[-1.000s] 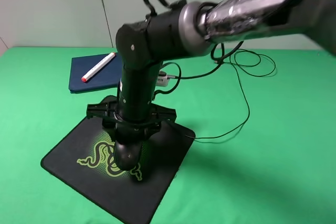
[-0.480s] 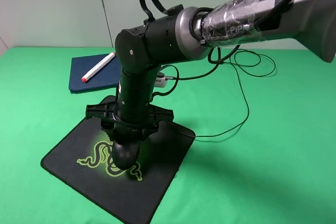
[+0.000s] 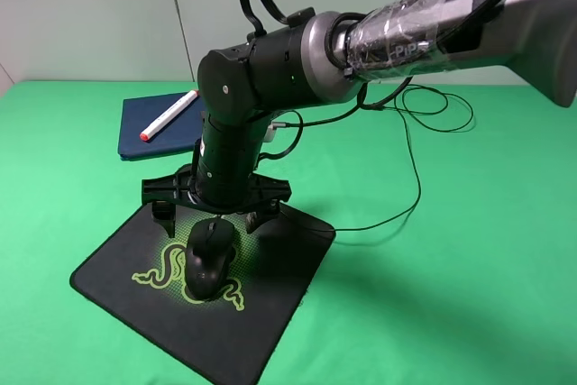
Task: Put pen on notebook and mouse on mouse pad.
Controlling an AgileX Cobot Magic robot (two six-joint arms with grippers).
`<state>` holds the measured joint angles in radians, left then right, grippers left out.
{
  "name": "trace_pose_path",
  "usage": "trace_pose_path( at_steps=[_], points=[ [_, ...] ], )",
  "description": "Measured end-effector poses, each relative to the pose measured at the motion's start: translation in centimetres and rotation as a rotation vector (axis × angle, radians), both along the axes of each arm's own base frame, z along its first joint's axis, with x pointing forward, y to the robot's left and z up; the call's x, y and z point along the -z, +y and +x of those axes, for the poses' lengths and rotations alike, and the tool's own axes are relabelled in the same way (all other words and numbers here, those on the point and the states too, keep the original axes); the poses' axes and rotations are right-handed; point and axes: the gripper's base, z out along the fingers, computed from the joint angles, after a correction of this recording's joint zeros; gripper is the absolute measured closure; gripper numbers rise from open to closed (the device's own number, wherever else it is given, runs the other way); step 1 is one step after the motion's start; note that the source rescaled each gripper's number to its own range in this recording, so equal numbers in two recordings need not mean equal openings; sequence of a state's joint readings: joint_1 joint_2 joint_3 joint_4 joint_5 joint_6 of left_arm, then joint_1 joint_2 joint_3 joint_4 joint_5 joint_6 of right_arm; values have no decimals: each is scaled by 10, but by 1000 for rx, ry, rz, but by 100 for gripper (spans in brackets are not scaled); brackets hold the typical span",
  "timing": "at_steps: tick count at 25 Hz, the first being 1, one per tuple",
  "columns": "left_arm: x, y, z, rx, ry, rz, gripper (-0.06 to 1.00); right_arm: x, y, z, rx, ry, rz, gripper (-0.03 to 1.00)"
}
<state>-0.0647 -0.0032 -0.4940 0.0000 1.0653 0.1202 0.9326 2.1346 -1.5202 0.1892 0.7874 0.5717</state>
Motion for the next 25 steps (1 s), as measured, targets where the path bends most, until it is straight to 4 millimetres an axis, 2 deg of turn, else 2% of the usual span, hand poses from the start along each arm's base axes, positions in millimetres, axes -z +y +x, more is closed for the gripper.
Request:
trace_pose_path(
  at_steps=[14,17,25],
  points=[
    [0,0,0,0,0,0,-6,-2,-2,-4,-41,33,-13,-3],
    [0,0,0,0,0,0,-6,-17,-3,-5,-61,10,5,-3],
    [0,0,0,0,0,0,-6,-77,-18,-11,-130,-105,34,-3]
  ],
)
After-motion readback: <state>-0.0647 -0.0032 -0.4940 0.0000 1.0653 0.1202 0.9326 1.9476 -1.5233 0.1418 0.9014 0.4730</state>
